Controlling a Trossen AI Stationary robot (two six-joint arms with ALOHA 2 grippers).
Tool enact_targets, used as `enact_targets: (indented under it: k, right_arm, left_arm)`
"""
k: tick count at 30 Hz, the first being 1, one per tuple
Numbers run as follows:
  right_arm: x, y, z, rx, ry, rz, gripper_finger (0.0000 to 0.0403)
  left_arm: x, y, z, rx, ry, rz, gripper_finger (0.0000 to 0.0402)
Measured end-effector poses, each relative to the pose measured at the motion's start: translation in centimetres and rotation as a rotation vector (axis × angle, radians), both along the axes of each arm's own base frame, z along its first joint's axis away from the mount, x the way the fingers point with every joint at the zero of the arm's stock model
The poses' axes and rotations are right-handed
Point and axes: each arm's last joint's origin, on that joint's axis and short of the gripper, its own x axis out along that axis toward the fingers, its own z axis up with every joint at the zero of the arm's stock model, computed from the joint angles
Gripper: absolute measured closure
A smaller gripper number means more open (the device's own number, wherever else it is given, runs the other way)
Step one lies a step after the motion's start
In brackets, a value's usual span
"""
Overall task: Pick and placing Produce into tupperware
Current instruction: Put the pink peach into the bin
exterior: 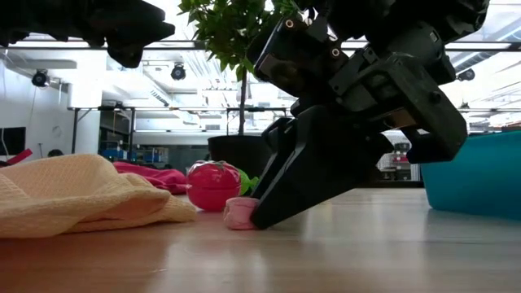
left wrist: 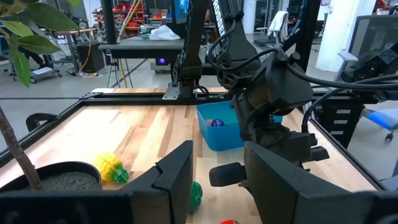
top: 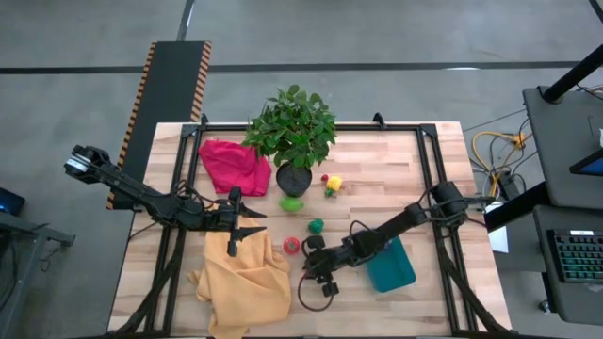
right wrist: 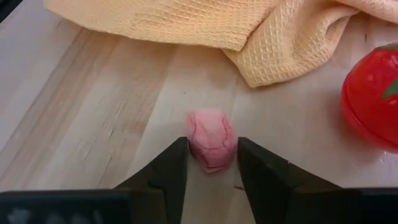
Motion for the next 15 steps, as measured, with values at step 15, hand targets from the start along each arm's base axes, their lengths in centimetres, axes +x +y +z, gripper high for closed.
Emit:
enact_targets:
  k: [15]
  right_arm:
    - [-0.03,-0.15,0.49,-0.005,-0.007,0.008,0.0347]
  left_arm:
    - [0.0,0.01,0.0,0.0,0.0,0.0,0.0272]
